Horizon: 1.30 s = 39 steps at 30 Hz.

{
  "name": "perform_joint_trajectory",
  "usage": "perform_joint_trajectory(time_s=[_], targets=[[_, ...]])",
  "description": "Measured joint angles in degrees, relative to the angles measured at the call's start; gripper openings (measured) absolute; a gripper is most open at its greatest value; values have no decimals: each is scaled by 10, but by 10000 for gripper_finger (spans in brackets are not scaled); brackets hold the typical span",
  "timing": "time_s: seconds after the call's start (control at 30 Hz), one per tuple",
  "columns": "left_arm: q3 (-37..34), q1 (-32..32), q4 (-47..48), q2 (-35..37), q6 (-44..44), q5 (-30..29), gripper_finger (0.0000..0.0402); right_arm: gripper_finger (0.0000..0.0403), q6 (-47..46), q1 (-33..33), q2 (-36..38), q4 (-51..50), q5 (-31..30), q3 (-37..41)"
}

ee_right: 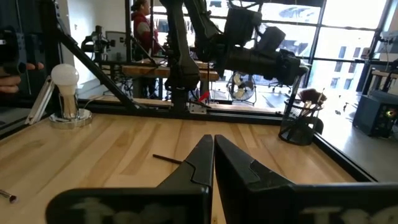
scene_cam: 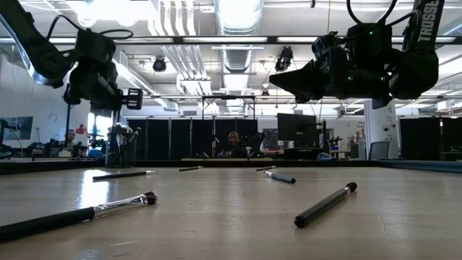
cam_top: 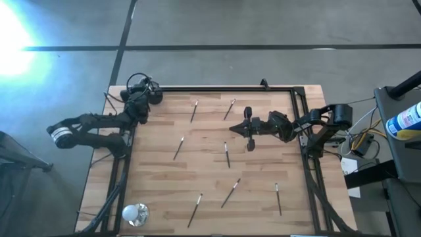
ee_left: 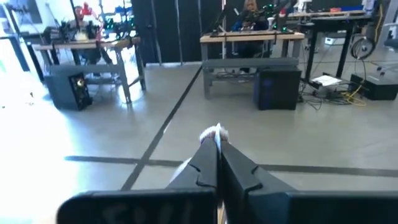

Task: Put items in baskets/containers
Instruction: Put the black blush brush into the black pen holder, then put the black liner brush into the black pen holder

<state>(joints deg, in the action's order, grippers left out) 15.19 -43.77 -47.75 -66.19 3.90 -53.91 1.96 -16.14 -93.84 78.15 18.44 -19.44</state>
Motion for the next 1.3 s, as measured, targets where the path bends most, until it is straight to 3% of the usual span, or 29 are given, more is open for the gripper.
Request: perform_joint_trajectory(time_s=[0.2,0.5,0.83,0.97,1.13,1.3], targets=[[13,-1,56,0,43,0,30,8,2,0,0,0,0,0],[83,-2,242,0,112,-40,52,8,1,0,0,0,0,0],[161,-4,472,7,192,-32,53,8,0,2,0,0,0,1],[198,-4,528,14,146,63,53,8,0,1,0,0,0,1],[224,13,533,28,131,201,46,8,0,1,0,-1,0,1],[230,102,551,25,128,219,11,8,2,1,0,-5,0,1]])
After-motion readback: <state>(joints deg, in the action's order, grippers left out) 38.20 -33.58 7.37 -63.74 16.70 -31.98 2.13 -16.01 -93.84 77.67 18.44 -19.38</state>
